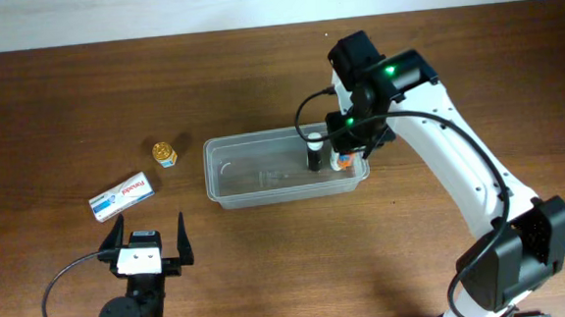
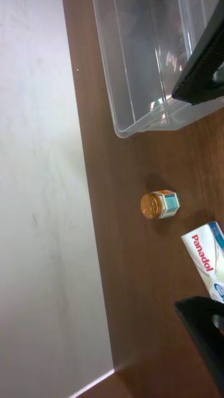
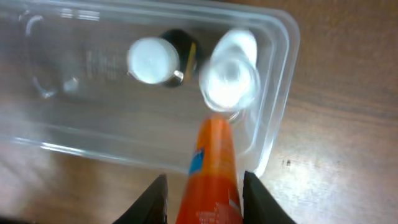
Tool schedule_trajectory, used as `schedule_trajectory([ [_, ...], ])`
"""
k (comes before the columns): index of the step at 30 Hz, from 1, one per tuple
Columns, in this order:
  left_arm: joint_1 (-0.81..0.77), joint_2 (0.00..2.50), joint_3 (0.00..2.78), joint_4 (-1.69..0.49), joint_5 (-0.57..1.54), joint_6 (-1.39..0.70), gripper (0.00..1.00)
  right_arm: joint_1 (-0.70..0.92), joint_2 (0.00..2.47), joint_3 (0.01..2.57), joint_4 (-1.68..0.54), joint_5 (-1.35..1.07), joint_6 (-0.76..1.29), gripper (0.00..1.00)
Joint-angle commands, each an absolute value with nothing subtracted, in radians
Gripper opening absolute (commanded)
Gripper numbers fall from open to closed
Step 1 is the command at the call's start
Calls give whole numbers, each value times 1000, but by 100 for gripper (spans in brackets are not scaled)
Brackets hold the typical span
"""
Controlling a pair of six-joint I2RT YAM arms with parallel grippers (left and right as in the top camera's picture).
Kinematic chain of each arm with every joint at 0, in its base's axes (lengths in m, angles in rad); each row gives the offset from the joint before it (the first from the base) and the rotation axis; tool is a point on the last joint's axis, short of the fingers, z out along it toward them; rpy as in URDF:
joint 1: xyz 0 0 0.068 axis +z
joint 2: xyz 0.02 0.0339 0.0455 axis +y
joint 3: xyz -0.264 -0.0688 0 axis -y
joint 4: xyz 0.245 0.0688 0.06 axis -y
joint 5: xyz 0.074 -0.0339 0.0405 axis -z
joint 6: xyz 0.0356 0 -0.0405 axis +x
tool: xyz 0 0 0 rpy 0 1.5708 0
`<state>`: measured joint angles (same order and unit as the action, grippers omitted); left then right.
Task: Pack container
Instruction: 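Carry the orange tube left and lower it into the container, then open the right gripper and raise it back to the right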
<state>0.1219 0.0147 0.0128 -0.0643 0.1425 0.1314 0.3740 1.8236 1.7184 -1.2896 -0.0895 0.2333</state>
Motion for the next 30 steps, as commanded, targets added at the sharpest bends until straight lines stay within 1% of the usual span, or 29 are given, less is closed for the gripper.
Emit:
schedule_trajectory([
  [1,121,6,9,-68,142,144,99,379,1809,1670,-1250,-41,253,20],
  [14,121,6,9,-68,142,144,99,379,1812,1451,-1037,-29,295,20],
  [23,121,6,9,-68,142,144,99,381,1822,1406,-963,-31,297,20],
  [30,121,6,9,-68,142,144,100,381,1826,1403,-961,-33,297,21],
])
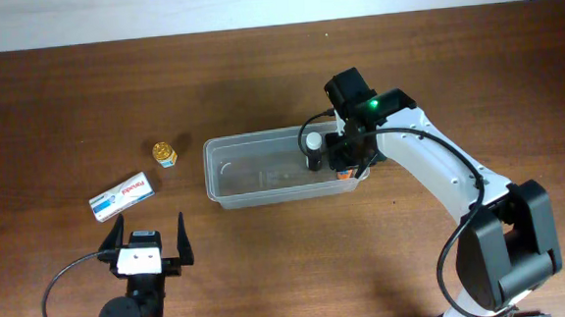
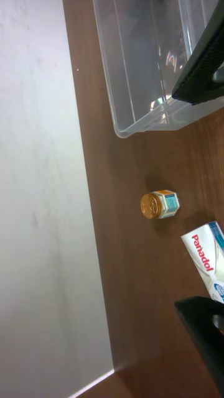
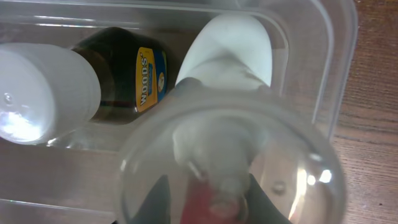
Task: Pack container
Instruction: 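Open the right gripper and raise it back to the right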
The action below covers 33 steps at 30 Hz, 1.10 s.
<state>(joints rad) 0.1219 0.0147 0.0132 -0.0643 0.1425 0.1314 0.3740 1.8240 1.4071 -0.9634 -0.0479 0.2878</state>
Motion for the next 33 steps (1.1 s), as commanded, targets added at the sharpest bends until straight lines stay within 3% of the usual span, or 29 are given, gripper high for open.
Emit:
schedule_trajectory([
  [1,121,6,9,-68,142,144,99,381,1826,1403,-961,-33,297,27],
  [18,121,6,9,-68,142,144,99,380,1825,1428,-996,-52,296,43],
  [33,121,6,9,-68,142,144,99,380,1784,1801,-1320,-51,293,56],
])
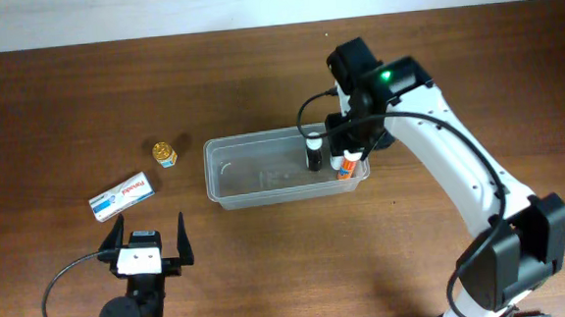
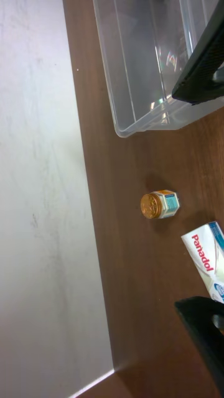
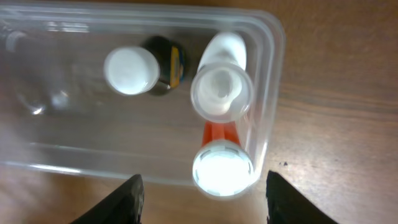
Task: Pack container
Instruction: 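Open the right gripper and raise it back to the right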
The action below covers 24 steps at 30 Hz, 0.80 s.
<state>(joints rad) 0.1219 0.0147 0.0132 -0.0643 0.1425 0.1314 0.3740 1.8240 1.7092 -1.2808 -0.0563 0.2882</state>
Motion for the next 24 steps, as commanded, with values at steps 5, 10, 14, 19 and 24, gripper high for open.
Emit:
schedule_trajectory([
  [5,121,6,9,-68,142,144,99,369,1771,1950,-1434,-11,293,63],
  [10,121,6,9,-68,142,144,99,284,1766,2018,-1489,16,293,78],
  [14,121,6,9,-68,142,144,99,156,1769,2018,-1494,13,293,86],
  [19,121,6,9,-68,142,144,99,-15,1769,2018,-1502,13,293,98],
  [24,121,6,9,-59,112,180,99,-143,1770,2012,-1518,13,293,98],
])
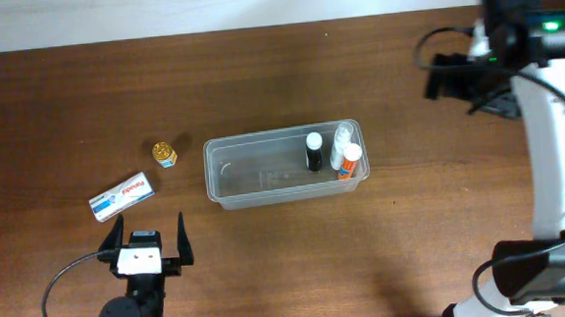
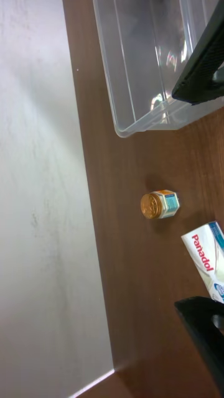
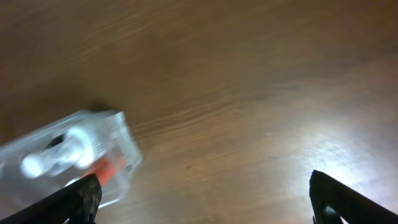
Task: Pack container
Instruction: 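Open the right gripper and raise it back to the right, then move the left gripper forward over the white Panadol box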
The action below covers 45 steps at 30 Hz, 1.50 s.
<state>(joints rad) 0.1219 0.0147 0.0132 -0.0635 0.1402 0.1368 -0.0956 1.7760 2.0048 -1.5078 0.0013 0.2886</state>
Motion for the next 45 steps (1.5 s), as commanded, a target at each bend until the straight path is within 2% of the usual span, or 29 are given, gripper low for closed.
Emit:
schedule_trajectory([
  [1,121,6,9,-50,109,181,99,-162,1772,2012,-1525,13,293,98],
  [17,121,6,9,-65,148,180,99,-204,1774,2009,-1556,12,294,98],
  [23,121,10,36,-70,162,57,99,-204,1774,2009,-1556,12,294,98],
  [29,121,90,207,-242,164,53,99,-204,1774,2009,-1556,12,294,98],
  [36,121,449,596,-418,164,53,99,-204,1774,2009,-1556,12,294,98],
  [45,121,1069,1278,-1041,165,53,99,-204,1774,2009,-1556,13,294,99],
])
